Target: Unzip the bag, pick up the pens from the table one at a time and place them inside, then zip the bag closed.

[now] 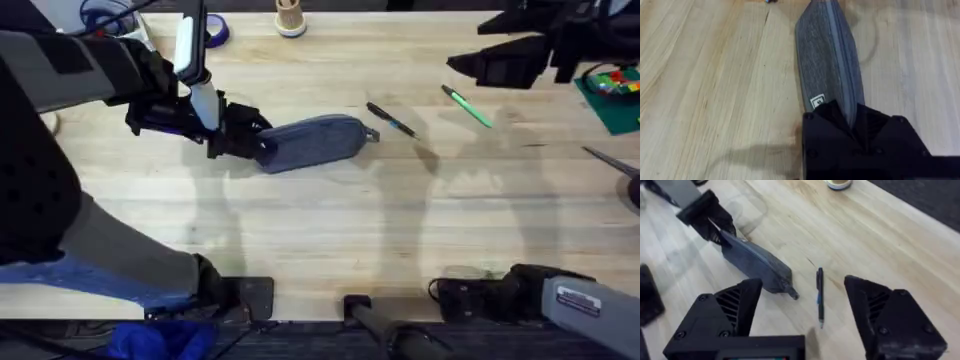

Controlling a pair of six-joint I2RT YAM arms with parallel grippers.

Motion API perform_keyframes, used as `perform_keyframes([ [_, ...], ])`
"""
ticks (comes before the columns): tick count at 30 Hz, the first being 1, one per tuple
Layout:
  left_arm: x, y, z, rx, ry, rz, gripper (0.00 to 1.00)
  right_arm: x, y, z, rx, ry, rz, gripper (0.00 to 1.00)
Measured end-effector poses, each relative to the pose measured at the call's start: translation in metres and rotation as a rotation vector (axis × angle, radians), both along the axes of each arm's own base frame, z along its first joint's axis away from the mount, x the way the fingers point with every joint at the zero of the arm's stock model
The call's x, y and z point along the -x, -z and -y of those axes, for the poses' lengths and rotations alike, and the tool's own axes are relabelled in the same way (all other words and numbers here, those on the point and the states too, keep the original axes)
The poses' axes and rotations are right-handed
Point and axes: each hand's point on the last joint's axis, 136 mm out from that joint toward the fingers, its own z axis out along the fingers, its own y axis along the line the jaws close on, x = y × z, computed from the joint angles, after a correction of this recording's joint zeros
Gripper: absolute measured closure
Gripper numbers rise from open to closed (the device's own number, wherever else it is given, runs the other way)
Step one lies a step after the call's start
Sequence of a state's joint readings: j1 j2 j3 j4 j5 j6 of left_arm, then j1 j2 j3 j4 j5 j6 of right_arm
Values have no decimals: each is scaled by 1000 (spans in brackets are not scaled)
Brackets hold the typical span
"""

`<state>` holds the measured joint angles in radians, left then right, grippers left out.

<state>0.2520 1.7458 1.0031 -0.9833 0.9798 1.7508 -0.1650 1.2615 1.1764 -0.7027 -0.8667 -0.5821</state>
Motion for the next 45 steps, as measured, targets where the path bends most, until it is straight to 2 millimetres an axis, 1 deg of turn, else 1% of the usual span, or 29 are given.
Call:
perform_keyframes([
  [11, 0, 0, 0, 0, 0, 1, 959, -13, 27, 0, 156, -193, 174, 6],
  [16, 0, 0, 0, 0, 0, 1, 960, -18, 39, 7, 260, -237, 232, 6],
  [24, 0, 0, 0, 0, 0, 2, 960, -19, 45, 9, 328, -299, 299, 6],
  [28, -1, 0, 0, -1, 0, 4, 959, -25, 60, 8, 322, -343, 294, 6],
  [32, -1, 0, 0, -1, 0, 3, 959, -29, 75, 4, 276, -373, 268, 6],
  [45, -1, 0, 0, -1, 0, 6, 959, -31, 110, -8, 108, -422, 156, 6],
])
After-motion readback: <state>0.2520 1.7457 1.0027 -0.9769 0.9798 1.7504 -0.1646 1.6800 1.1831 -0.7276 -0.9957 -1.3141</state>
